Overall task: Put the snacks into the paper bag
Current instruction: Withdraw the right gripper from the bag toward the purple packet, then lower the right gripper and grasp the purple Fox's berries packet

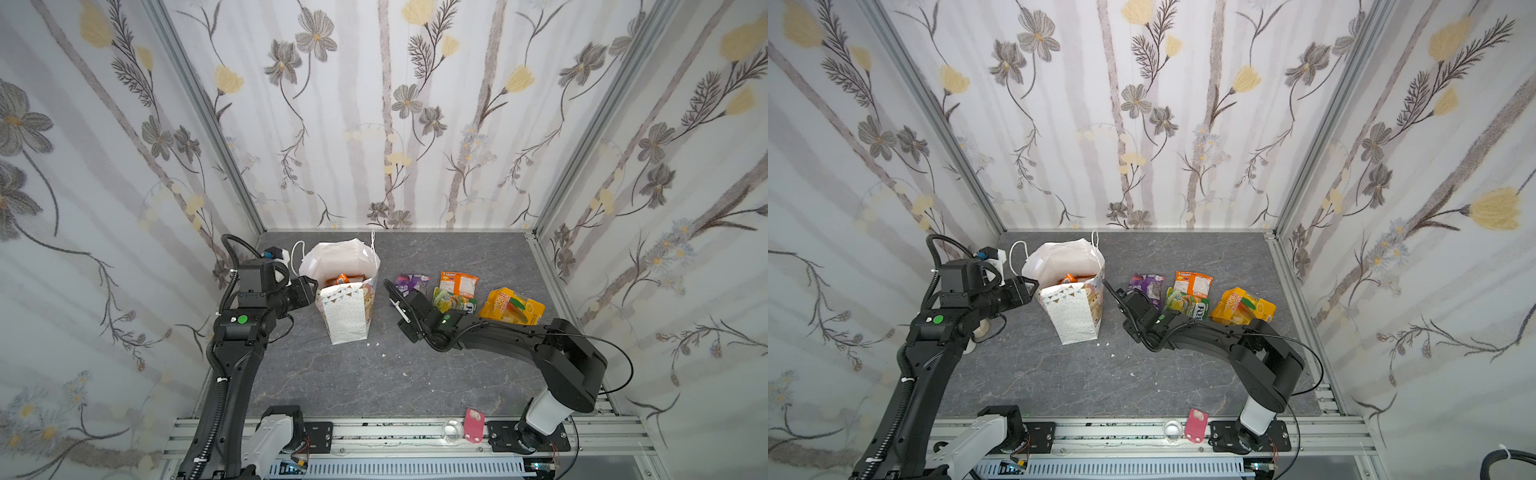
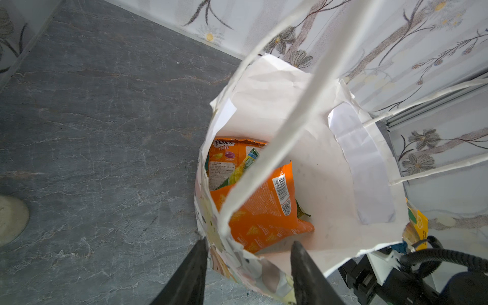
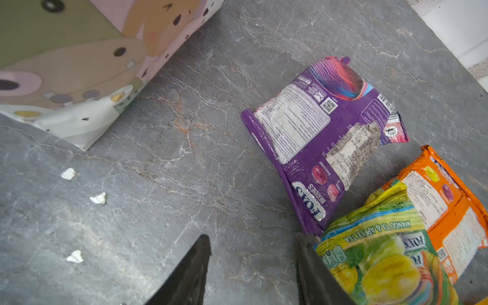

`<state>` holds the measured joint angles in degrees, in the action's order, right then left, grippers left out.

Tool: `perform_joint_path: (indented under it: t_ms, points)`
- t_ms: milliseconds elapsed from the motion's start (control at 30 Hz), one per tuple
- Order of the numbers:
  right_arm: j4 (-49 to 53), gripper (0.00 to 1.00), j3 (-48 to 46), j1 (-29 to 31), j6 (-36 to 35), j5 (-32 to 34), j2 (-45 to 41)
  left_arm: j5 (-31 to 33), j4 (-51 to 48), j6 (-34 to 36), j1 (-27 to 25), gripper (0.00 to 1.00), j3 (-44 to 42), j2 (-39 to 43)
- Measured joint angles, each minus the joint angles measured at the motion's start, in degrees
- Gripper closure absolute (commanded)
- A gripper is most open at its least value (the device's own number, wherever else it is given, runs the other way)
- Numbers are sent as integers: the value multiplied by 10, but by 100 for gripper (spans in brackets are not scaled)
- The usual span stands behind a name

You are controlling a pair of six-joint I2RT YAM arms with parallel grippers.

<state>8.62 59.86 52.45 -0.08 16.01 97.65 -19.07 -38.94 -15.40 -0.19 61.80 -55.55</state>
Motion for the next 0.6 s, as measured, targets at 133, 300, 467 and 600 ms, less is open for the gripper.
perform_joint_path:
  t_ms: [133, 300, 467, 600]
  points:
    - [-11, 48, 6, -12, 0, -21, 18, 0, -1, -1, 0, 50, -1, 2]
    - [-28, 48, 10, -25, 0, -29, 35, 0, -2, -6, 0, 50, -7, 7]
    - [-43, 48, 13, -35, 1, -42, 45, 0, -2, -10, 0, 50, -8, 7]
    - [-49, 48, 20, -41, 3, -50, 56, 0, -2, -10, 0, 50, -8, 9]
